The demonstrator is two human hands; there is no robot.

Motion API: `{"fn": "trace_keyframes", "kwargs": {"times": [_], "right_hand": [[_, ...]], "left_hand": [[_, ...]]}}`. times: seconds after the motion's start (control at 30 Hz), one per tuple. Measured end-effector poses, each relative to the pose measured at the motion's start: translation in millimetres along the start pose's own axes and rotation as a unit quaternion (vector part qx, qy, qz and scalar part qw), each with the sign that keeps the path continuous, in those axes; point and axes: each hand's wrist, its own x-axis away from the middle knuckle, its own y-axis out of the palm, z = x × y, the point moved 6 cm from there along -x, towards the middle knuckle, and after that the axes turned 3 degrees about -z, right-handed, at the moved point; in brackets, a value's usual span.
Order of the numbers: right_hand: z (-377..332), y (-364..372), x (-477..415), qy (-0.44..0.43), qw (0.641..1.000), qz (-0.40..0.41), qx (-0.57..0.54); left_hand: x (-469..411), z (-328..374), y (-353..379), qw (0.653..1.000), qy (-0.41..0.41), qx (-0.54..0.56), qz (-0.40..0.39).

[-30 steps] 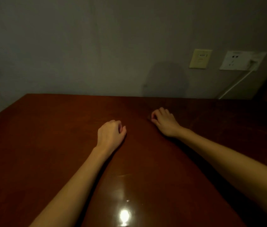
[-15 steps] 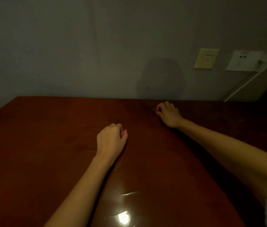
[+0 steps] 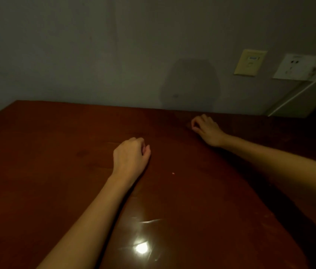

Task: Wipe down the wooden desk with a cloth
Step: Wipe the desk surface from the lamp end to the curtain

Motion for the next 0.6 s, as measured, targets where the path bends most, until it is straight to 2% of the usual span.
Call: {"fn": "trace_keyframes", "kwargs": {"times": [0.13, 0.17, 0.23, 0.33, 0.4, 0.47, 0.6], "right_hand": [[-8.3, -10.2, 12.6, 0.012, 0.994, 0.074, -0.073], [-21.0, -15.3, 26.3, -0.026, 0.991, 0.088, -0.093], [-67.5, -22.1, 69.4, -0.157, 0.979, 0.088, -0.091], [-145.9, -2.5, 151.7, -0.340, 0.939, -0.024, -0.057], [-169.6, 14.7, 182.3, -0.397, 0.913, -0.087, -0.041], [-163.1, 18.1, 173.0, -0.396, 0.913, -0.094, -0.037], [-100.2, 12.6, 73.7, -0.279, 0.959, -0.034, -0.038]], "left_hand": [[0.6, 0.9, -0.5, 1.000, 0.000, 0.004, -0.005], [1.2, 1.3, -0.3, 1.000, 0.002, 0.006, -0.007], [2.1, 2.4, -0.7, 1.000, 0.000, 0.007, -0.008], [2.2, 3.1, -2.9, 1.000, -0.006, -0.004, -0.007], [3.5, 3.2, -3.7, 1.000, -0.004, -0.003, -0.005], [4.5, 2.7, -3.0, 1.000, -0.002, -0.005, -0.003], [1.9, 1.9, -1.0, 1.000, -0.002, -0.002, -0.002]]}}
